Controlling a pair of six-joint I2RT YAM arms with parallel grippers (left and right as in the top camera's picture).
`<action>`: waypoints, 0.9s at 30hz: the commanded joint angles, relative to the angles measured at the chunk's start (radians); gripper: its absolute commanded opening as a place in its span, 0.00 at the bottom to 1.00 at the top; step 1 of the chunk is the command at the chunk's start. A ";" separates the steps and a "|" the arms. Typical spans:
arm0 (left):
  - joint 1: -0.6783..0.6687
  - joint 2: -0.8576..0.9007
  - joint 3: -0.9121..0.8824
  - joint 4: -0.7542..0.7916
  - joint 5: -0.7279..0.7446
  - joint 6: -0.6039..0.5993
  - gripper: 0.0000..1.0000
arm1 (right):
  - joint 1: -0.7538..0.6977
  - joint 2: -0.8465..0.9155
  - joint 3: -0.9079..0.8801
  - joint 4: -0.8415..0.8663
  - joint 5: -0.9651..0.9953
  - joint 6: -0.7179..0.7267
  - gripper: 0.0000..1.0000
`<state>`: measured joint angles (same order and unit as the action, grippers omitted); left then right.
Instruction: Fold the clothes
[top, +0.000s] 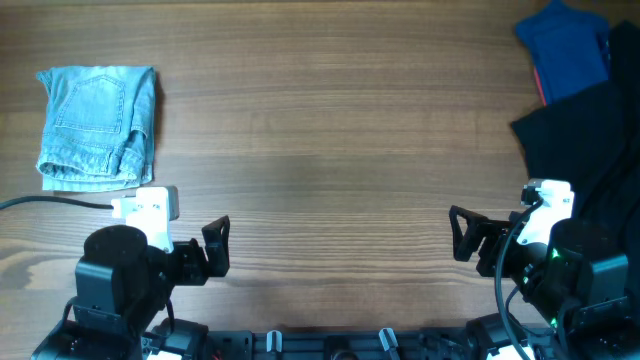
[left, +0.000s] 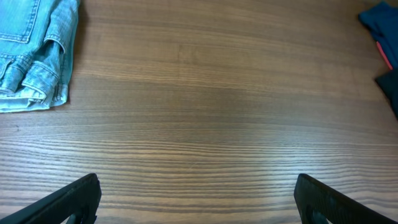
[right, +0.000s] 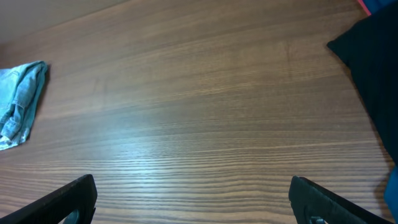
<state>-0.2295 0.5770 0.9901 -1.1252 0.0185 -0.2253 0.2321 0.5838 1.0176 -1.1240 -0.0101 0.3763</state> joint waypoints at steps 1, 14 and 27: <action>-0.005 0.005 -0.003 -0.001 -0.016 0.002 1.00 | 0.000 -0.004 -0.004 0.024 0.065 -0.019 1.00; -0.005 0.005 -0.003 -0.001 -0.016 0.002 1.00 | -0.084 -0.116 -0.270 0.669 -0.112 -0.377 1.00; -0.005 0.005 -0.003 -0.001 -0.016 0.002 1.00 | -0.094 -0.520 -0.787 1.153 -0.122 -0.349 1.00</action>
<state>-0.2295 0.5781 0.9897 -1.1290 0.0120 -0.2253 0.1513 0.1295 0.3046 -0.0196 -0.1123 0.0216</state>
